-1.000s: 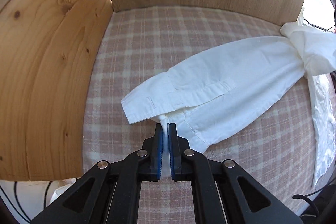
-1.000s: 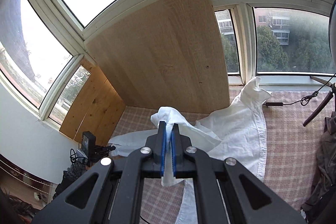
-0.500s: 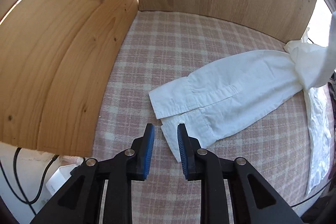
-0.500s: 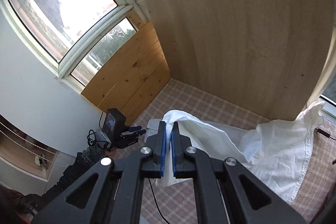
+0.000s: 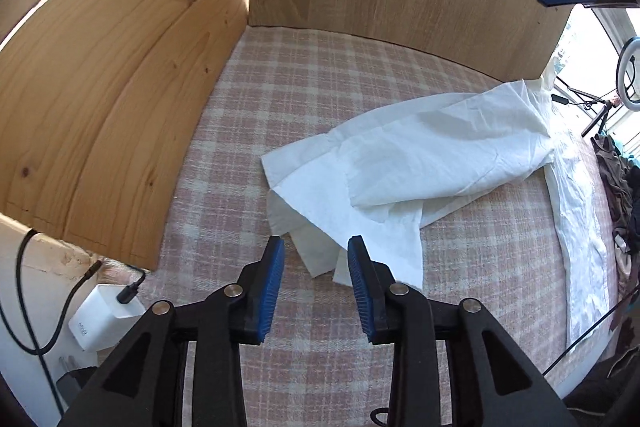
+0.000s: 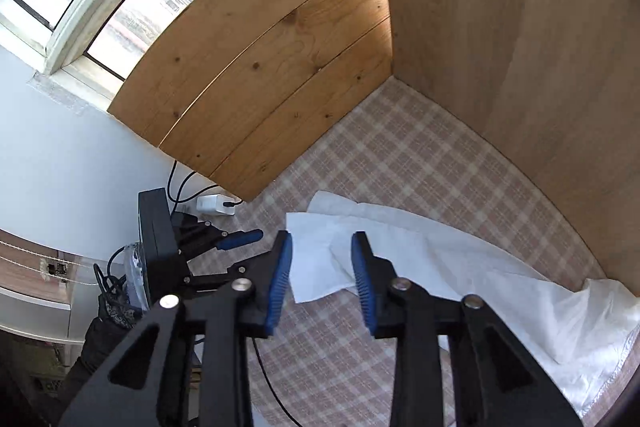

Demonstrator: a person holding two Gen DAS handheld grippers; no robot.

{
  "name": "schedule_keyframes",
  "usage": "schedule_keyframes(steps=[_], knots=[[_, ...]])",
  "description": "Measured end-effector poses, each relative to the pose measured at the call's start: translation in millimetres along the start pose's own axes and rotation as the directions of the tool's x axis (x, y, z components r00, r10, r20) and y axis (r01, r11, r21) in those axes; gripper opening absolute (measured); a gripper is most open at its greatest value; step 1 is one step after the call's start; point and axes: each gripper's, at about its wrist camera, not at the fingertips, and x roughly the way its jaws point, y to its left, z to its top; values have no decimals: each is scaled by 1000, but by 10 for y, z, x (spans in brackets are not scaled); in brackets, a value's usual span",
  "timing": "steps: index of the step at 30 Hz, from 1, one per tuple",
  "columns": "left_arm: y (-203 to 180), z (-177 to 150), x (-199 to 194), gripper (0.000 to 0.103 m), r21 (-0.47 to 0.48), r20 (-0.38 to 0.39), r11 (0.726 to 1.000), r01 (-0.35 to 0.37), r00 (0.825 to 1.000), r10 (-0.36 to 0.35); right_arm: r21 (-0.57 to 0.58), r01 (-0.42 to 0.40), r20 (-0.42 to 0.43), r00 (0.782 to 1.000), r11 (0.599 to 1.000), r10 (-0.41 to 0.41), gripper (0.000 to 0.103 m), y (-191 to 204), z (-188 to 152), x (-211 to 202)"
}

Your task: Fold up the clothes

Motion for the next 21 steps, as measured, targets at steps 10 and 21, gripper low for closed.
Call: schedule_keyframes(steps=[10, 21], knots=[[-174, -325, 110, 35, -143, -74, 984, 105, 991, -116, 249, 156, -128, 984, 956, -127, 45, -1254, -1386, 153], [-357, -62, 387, 0, -104, -123, 994, 41, 991, -54, 428, 165, -109, 985, 889, -131, 45, -1624, -1454, 746]])
